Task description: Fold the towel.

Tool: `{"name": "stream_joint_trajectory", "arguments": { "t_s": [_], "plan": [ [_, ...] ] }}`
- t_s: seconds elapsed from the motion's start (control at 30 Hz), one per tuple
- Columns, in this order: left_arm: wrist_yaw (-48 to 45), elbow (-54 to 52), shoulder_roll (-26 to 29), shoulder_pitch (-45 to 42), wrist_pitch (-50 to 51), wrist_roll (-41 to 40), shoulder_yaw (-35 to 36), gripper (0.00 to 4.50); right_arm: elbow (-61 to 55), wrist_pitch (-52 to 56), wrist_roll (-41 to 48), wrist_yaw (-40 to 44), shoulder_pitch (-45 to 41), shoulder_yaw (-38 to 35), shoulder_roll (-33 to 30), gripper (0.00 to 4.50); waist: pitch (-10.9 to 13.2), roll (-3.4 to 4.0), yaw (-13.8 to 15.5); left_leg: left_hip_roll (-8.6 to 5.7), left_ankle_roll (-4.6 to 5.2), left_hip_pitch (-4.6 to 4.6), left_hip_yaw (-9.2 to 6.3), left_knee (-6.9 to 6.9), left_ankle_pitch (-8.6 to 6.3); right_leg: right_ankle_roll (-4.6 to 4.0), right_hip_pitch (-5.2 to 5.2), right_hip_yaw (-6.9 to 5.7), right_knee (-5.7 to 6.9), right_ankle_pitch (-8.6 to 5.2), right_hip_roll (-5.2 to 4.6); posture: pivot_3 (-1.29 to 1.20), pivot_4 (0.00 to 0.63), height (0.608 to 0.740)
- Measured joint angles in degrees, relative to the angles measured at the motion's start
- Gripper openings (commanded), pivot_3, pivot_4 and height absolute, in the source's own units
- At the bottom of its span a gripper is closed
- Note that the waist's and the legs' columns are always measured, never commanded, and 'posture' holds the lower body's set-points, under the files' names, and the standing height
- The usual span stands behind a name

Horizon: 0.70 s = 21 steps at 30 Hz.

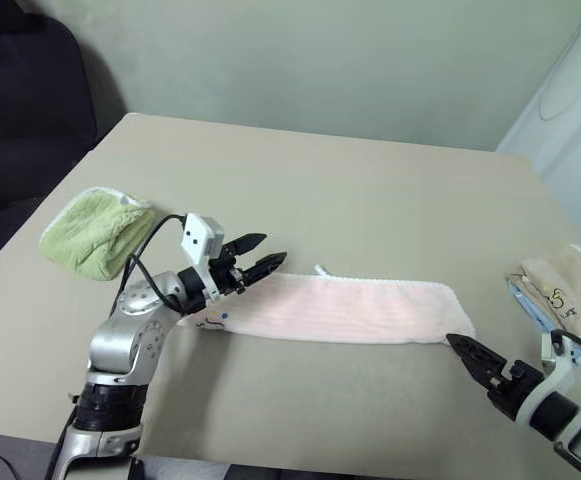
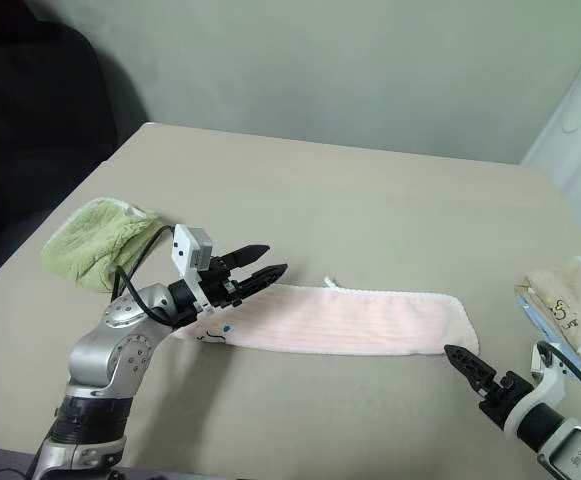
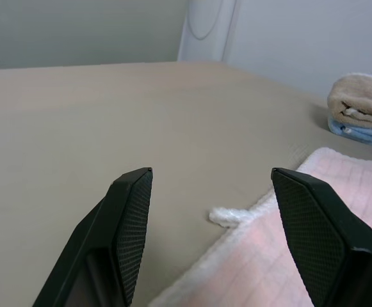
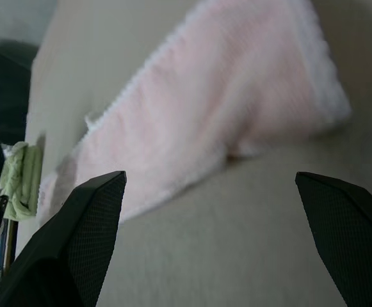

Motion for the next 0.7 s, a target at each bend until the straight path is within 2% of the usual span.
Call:
{"name": "stream_joint_trajectory", "arguments": {
  "t_s": [0.33, 0.43, 0.53, 0.63, 0.7],
  "plan": [
    [0.9, -1.9, -1.2, 0.8, 0.8, -0.2, -0.1, 3.21, 5.6, -11.0, 0.1, -4.4, -7.2, 10.6, -1.0, 4.48, -0.1, 0.18, -1.0, 0.07, -0.03, -0.01, 0.05, -0.04, -0.02, 0.06, -0.10, 0.00, 0.11, 0.03, 0.00, 0.00, 0.150, 0.740],
    [1.1, -1.9, -1.4, 0.8, 0.9, -0.2, -0.1, 3.21, 7.9, -13.0, -1.5, -4.7, -10.8, 12.5, -0.7, 4.48, -0.1, 0.14, -1.0, 0.07, -0.03, 0.06, 0.05, -0.02, -0.01, -0.33, -0.06, 0.00, 0.08, 0.41, 0.00, 0.00, 0.150, 0.740],
    [1.7, -1.9, -1.5, 0.8, 0.9, -0.1, -0.1, 3.21, 10.8, -14.4, -2.8, -5.0, -14.3, 13.5, 0.0, 4.48, -0.1, 0.12, -1.0, 0.07, -0.02, 0.09, 0.06, -0.01, -0.01, -0.37, -0.06, 0.00, 0.06, 0.44, -0.01, 0.00, 0.150, 0.740],
    [1.9, -1.9, -1.5, 0.6, 0.9, -0.1, -0.1, 3.21, 12.6, -15.7, -4.4, -6.2, -16.8, 14.5, 0.7, 3.93, -0.1, 0.07, -1.1, 0.06, -0.02, 0.10, 0.06, 0.03, 0.00, -0.38, -0.04, 0.00, 0.06, 0.45, -0.01, 0.00, 0.150, 0.740],
    [1.9, -1.9, -1.5, 0.6, 0.9, -0.1, -0.1, 3.21, 13.2, -16.2, -4.9, -6.8, -16.9, 14.5, 1.0, 3.28, -0.1, 0.08, -1.0, 0.06, -0.02, 0.08, 0.06, 0.05, 0.00, -0.34, -0.05, 0.01, 0.05, 0.43, -0.01, 0.00, 0.150, 0.740]
  ]
}}
